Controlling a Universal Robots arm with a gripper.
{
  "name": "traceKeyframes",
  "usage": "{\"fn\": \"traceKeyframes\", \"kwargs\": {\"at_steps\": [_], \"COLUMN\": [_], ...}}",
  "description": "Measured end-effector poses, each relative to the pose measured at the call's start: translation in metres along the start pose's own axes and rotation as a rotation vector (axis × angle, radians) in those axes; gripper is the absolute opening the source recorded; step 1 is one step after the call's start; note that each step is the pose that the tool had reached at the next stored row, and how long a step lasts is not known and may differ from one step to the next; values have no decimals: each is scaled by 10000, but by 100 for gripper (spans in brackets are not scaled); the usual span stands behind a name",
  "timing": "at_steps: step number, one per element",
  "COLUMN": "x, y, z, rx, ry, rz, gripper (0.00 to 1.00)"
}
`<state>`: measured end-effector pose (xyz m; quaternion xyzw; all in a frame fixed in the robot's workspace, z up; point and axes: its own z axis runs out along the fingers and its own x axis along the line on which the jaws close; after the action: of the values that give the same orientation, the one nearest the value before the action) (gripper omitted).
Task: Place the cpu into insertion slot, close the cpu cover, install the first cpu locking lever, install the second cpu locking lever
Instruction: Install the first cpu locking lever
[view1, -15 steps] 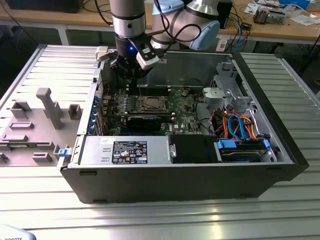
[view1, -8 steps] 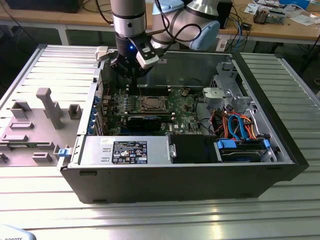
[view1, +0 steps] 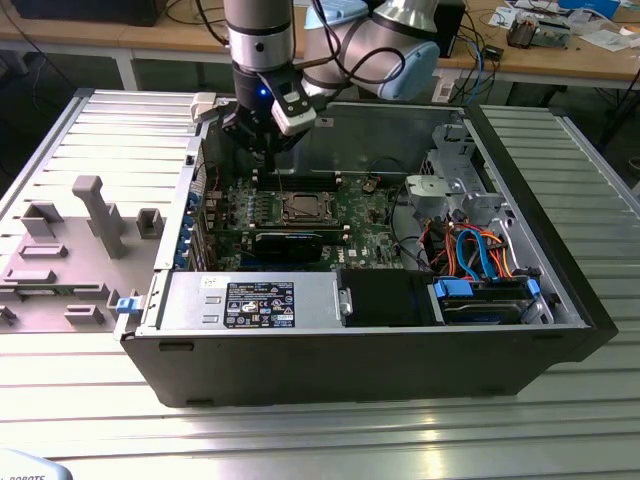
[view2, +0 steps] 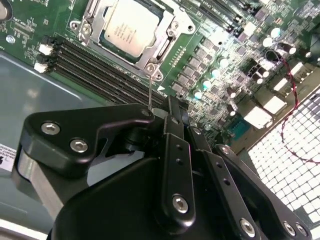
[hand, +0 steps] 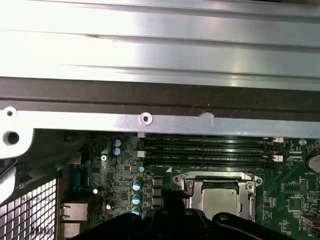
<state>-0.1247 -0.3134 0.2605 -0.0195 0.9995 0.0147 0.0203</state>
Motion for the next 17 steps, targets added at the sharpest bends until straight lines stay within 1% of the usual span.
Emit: {"fn": "traceKeyframes", "kwargs": {"at_steps": [2, 4, 6, 7, 8, 10, 11, 13, 17], "x": [-2, -26, -44, -64, -66, -110, -112, -148, -155], "y": [24, 35, 35, 34, 34, 33, 32, 31, 31], "z": [1, 2, 2, 4, 4, 6, 6, 9, 10], "rx": [1, 1, 3, 2, 3, 3, 3, 3, 3], "ry": [0, 0, 1, 1, 1, 0, 1, 2, 1], "rz": [1, 0, 1, 1, 0, 0, 0, 0, 2], "gripper": [11, 11, 11, 11, 11, 11, 11, 11, 11]}}
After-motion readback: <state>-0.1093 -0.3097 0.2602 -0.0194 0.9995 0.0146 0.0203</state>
